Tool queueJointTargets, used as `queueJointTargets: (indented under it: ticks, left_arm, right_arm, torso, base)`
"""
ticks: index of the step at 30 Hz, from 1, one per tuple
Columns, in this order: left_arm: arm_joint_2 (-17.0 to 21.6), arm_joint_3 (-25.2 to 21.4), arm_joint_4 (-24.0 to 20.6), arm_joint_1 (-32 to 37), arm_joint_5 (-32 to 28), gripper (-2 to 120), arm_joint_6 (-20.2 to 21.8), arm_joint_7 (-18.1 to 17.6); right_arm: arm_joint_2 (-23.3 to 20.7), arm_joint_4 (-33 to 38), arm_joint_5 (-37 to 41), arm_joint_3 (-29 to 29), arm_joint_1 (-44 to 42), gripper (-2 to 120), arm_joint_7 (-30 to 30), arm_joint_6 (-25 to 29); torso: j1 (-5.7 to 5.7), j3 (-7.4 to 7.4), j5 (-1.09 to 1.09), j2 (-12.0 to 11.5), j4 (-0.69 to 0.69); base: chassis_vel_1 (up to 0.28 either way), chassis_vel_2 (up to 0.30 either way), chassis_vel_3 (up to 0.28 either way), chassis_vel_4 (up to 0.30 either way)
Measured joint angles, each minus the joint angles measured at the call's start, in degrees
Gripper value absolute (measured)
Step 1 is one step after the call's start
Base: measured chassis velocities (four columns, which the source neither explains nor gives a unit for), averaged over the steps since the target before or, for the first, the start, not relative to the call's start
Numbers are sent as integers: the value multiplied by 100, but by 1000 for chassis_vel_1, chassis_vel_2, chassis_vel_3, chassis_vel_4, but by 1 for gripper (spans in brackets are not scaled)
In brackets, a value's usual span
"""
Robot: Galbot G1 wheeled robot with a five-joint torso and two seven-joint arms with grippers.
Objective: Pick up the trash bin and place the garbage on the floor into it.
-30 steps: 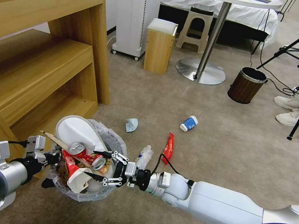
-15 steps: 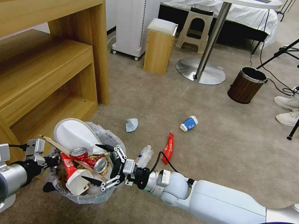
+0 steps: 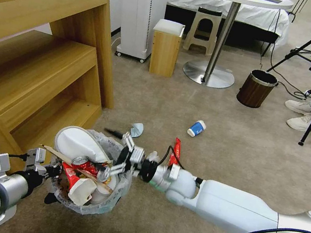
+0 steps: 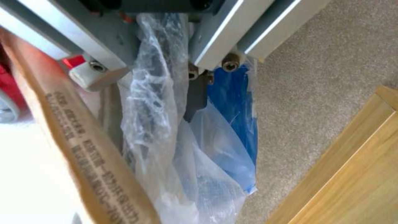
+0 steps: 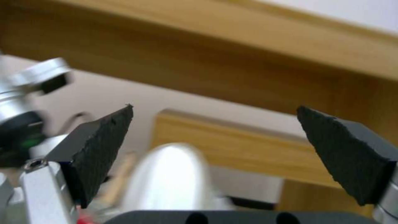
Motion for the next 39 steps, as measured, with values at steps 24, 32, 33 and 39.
queueJointTargets:
  ticks: [24, 32, 33, 39]
  left_arm:
    - [-266, -227, -121, 107, 405, 0, -44, 195]
    - [-361, -264, -132, 115, 660, 0, -111, 306]
    - [-368, -278, -142, 114, 663, 0, -115, 306]
    - [-374, -245, -168, 105, 664, 0, -117, 302]
  right_arm:
    - [-627, -832, -1256, 3209, -1725, 100, 1925, -584]
    - [-877, -813, -1899, 4050, -2296, 100, 3612, -1854]
    - [-956, -809, -1925, 4210, -2440, 100, 3808, -2029]
    - [-951, -1202, -2271, 4794, -2849, 100, 3870, -1563]
  torso:
    - [-1, 0, 2, 0, 0]
    - [-1, 0, 0, 0, -1]
    - [-1, 0, 2, 0, -1]
    - [-1, 0, 1, 0, 0]
  base:
    - [0, 0, 0, 0]
    - [0, 0, 0, 0]
    - [0, 0, 0, 0]
    - [0, 0, 0, 0]
